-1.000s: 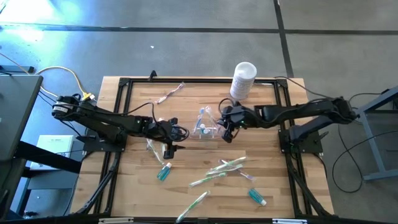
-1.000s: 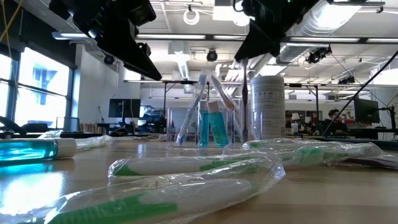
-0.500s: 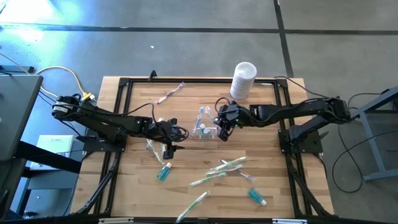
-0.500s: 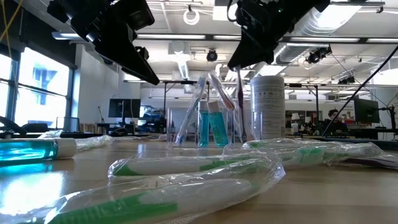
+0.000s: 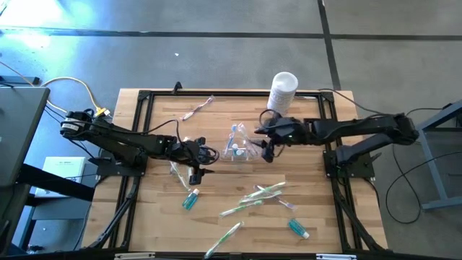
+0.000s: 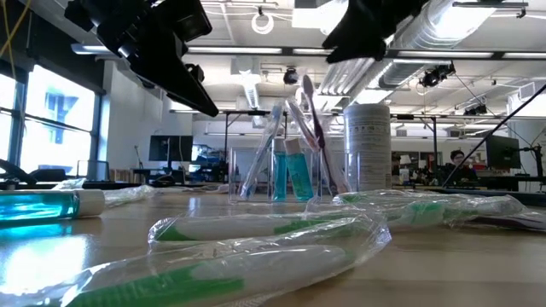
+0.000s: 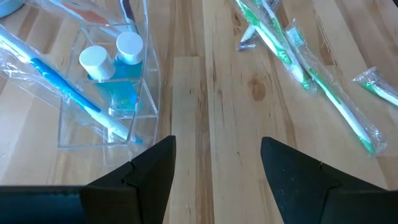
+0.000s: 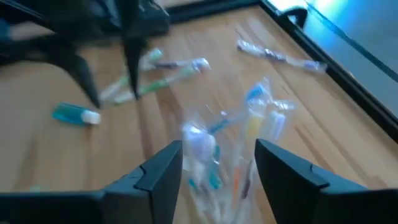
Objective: Pick & Place toothbrushing station
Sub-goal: Put the green toothbrush into the transparent organizer
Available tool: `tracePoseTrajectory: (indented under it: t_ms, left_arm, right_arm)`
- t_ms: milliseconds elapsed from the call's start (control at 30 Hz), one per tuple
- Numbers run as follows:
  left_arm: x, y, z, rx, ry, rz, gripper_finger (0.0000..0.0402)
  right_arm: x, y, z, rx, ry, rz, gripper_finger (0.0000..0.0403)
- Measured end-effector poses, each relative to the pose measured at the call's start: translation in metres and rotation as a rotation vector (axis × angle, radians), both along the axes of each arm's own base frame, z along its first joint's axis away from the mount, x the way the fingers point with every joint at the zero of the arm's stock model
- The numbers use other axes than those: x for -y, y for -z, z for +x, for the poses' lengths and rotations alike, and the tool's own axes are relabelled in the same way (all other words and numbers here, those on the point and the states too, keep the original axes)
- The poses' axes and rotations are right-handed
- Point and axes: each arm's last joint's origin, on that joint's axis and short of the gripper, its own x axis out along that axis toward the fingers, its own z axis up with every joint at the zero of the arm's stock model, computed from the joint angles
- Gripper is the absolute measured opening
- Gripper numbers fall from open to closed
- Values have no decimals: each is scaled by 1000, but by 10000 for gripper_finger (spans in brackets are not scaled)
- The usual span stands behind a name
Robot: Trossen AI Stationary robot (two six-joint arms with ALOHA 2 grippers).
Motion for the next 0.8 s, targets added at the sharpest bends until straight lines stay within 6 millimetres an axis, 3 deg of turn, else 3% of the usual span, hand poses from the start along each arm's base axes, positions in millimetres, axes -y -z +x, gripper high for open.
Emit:
tracePoseTrajectory:
  t_ms: [167, 367, 800]
  left_arm:
    - [0, 1, -1, -12, -2, -2, 230]
    - [0, 1, -1, -12, -4, -4, 230]
    - [0, 0, 0, -1, -4, -6, 230]
  right_arm:
    - [-15, -2, -25, -126, -155, 94, 196]
    - [-30, 26, -50, -417, -207, 234, 196]
    - [-69, 94, -43, -460, -334, 220, 175]
